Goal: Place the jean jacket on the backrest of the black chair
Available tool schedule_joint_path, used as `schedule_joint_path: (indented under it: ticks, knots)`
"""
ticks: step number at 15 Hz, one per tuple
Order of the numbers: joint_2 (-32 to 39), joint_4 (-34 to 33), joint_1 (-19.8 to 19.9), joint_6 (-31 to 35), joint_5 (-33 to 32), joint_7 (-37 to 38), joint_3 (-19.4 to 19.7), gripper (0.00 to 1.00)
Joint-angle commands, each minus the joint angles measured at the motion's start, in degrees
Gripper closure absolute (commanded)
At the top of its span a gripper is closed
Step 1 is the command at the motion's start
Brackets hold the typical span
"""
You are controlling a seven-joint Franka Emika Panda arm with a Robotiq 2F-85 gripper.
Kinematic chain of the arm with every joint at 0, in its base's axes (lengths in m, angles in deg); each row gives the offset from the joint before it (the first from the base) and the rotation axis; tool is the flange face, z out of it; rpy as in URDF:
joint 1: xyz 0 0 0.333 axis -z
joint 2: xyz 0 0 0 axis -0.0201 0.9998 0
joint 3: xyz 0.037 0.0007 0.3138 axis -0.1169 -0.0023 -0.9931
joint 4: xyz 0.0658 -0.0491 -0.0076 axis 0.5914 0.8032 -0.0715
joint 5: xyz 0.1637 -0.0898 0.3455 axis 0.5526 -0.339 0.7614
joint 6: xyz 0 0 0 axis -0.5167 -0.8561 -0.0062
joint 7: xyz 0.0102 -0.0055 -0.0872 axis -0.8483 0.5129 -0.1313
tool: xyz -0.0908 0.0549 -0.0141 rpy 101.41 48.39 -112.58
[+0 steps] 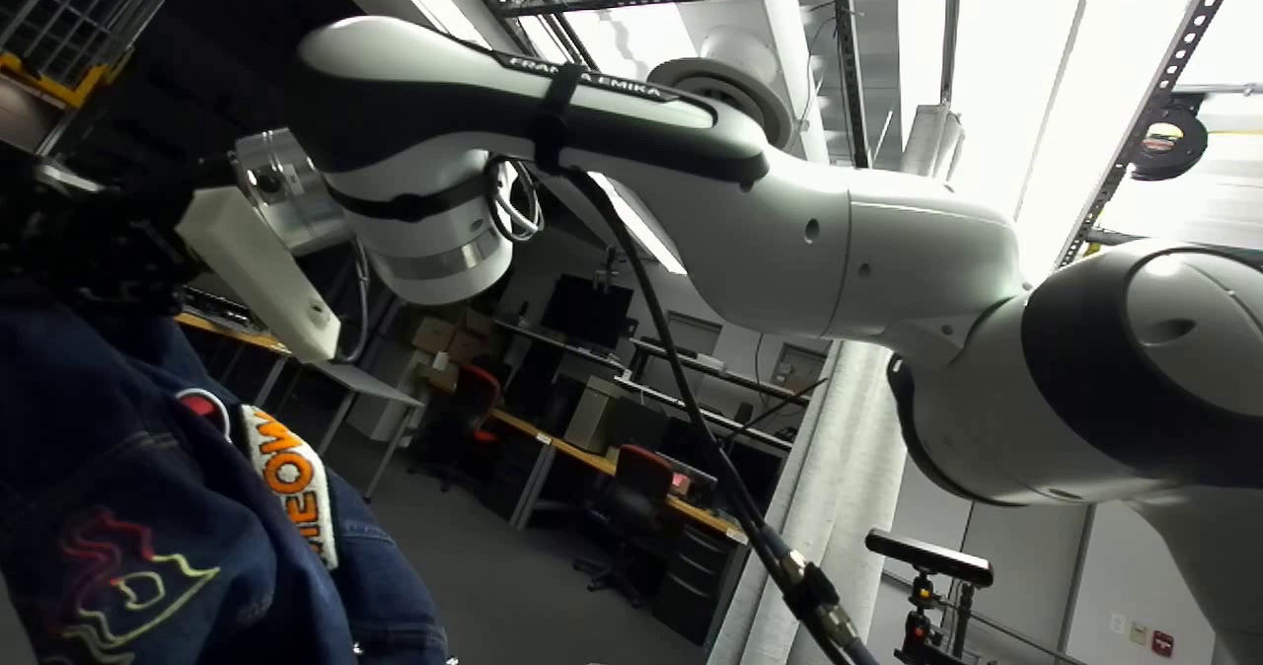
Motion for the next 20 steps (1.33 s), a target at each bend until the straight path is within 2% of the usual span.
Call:
schedule_joint_path:
  ticks: [1, 2, 4, 7, 11, 15, 20]
  knots:
    - [6.7, -12.6, -5.2, -2.4, -1.3, 0.7, -1.2, 0.68]
    - [8.1, -14.7, -6.2, -3.6, -1.9, 0.9, -1.1, 0.66]
    - [10.2, -18.5, -7.7, -6.0, -2.4, 0.4, -1.0, 0.53]
    - [13.2, -24.1, -9.4, -10.1, -3.5, 0.4, -0.4, 0.29]
    - [15.2, -29.2, -10.2, -17.5, -4.1, 1.2, -0.1, 0.01]
    - [15.1, -32.9, -10.8, -30.6, -6.0, 2.2, 1.5, 0.0]
    - [14.8, -35.9, -11.5, -41.0, -7.3, -0.2, 2.9, 0.0]
